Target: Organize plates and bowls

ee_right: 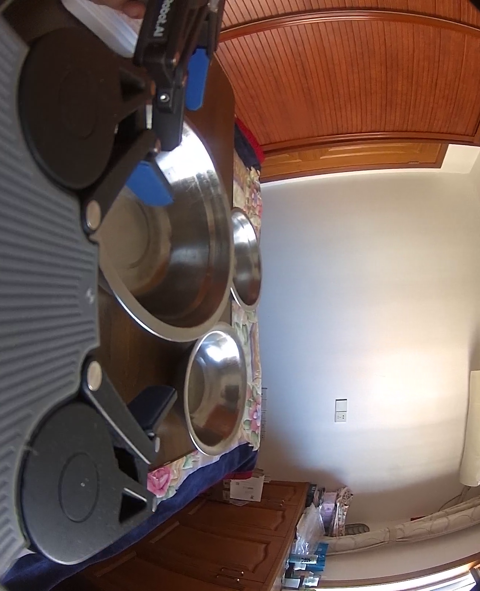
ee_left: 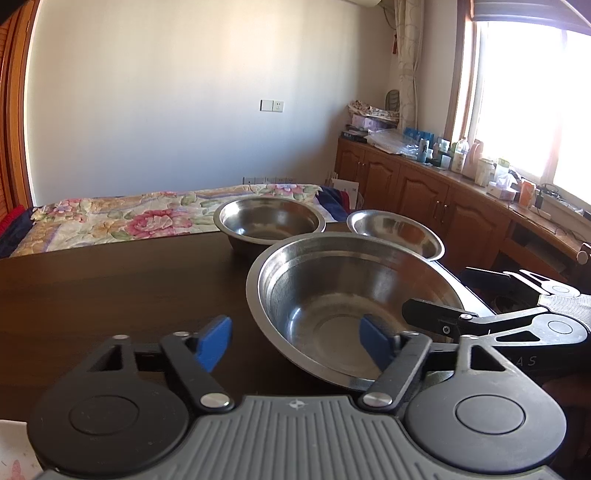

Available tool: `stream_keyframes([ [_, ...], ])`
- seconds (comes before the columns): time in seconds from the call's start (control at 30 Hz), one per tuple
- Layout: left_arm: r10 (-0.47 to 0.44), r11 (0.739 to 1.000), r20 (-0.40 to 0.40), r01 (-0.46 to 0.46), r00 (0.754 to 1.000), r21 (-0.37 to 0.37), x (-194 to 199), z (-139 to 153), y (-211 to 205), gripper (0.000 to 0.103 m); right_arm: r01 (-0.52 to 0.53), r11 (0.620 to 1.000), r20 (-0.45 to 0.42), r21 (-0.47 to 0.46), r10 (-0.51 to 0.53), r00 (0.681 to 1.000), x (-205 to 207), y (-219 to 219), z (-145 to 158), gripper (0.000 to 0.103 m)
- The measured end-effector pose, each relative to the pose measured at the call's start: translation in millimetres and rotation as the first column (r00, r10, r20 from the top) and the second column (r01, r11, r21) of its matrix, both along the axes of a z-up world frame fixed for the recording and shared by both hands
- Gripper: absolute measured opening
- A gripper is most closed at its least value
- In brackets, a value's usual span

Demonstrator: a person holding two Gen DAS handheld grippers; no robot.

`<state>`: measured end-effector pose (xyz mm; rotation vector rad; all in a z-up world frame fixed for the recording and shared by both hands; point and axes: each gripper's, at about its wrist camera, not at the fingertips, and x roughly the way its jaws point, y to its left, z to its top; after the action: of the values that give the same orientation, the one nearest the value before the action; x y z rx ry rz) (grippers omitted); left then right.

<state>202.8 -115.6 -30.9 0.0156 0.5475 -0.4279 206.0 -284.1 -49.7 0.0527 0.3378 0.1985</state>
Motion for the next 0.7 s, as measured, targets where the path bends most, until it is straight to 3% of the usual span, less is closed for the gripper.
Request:
stream_keyframes([
  [0.07,0.000,1.000,-0.005,0.001,1.000,0.003,1.3,-0.6,0.1,0.067,-0.002,1.000,-0.004,0.002,0.002,1.000,0.9,0.0,-0.1,0.102],
  [0.17,0.000,1.000,-0.015,0.000,1.000,0.004,1.9,-1.7,0.3,0.062,0.000,1.000,-0.010,0.007,0.000,1.000,1.9,-0.9,-0.6,0.086],
  [0.3,-0.001,1.000,-0.016,0.001,1.000,0.004,1.6,-1.9,0.1,0.060,0.006,1.000,-0.015,0.011,-0.006,1.000,2.8,-1.3,-0.8,0.077],
  [0.47,0.002,1.000,-0.019,-0.002,1.000,0.006,1.5,-2.7,-0.9,0.058,0.011,1.000,-0.021,0.019,-0.011,1.000,4.0,-3.2,-1.3,0.073],
  [0.7,-0.002,1.000,-0.025,0.002,1.000,0.006,2.4,-2.1,-0.6,0.044,0.006,1.000,-0.027,0.021,-0.006,1.000,5.2,-4.4,-1.9,0.061],
])
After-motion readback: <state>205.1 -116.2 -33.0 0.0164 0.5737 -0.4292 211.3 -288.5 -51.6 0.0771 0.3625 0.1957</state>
